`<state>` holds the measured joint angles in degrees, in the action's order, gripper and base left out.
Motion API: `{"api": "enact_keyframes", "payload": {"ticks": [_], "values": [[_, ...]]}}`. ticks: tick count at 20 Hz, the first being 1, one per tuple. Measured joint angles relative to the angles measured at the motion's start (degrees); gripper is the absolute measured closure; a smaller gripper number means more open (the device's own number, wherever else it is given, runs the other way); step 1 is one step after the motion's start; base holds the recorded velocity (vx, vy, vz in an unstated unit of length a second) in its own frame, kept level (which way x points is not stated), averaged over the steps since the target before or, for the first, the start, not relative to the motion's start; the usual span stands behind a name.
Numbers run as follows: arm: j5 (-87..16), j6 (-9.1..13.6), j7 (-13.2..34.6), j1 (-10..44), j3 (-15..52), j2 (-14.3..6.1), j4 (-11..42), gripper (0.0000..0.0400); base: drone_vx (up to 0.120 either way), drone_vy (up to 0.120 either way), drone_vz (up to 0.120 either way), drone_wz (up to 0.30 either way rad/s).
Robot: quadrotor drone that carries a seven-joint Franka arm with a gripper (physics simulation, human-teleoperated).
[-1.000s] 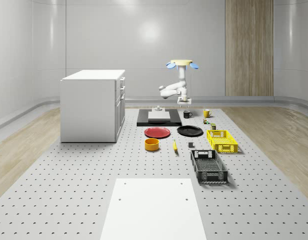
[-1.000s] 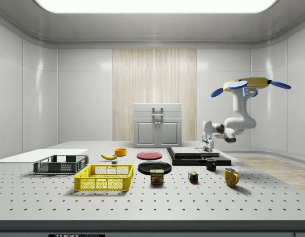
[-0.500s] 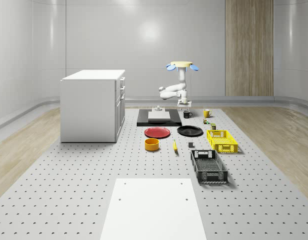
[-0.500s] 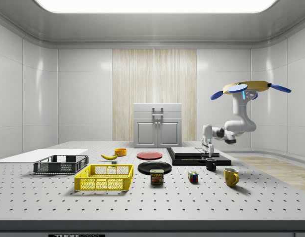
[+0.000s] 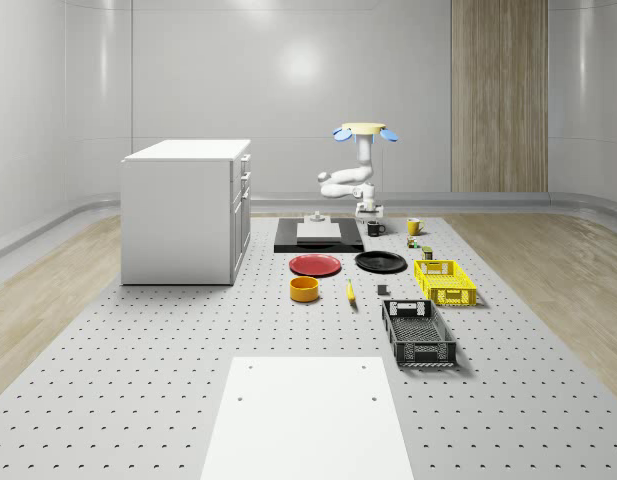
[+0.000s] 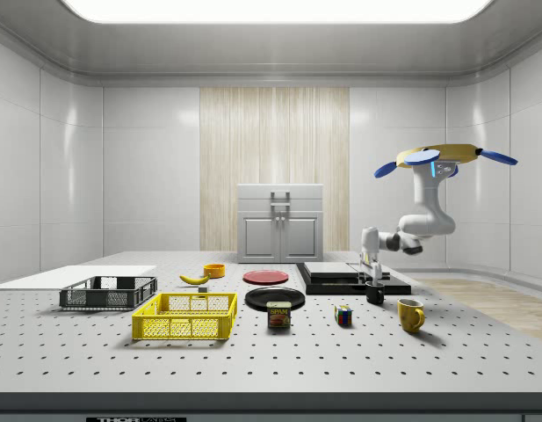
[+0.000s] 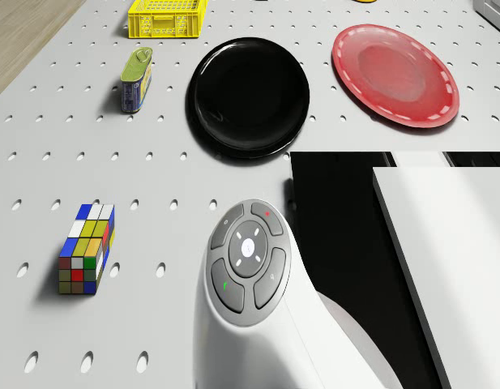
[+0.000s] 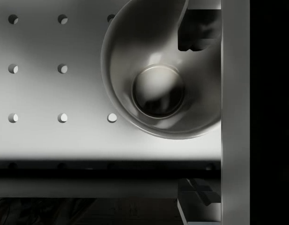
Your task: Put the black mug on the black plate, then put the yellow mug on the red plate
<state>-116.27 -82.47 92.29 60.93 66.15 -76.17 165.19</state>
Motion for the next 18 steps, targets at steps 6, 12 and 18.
{"api": "enact_keyframes", "payload": {"ticks": [6, 12, 18], "values": [[-0.5, -1.4, -0.7, -1.4, -1.0, -1.5, 0.6, 0.0000, 0.000, 0.000, 0.000, 0.000], [-1.9, -2.9, -1.0, -1.6, -2.6, -2.4, 0.2, 0.0000, 0.000, 0.000, 0.000, 0.000], [-2.3, -3.5, -0.9, -0.7, -3.0, -2.5, -0.7, 0.0000, 0.000, 0.000, 0.000, 0.000]]}}
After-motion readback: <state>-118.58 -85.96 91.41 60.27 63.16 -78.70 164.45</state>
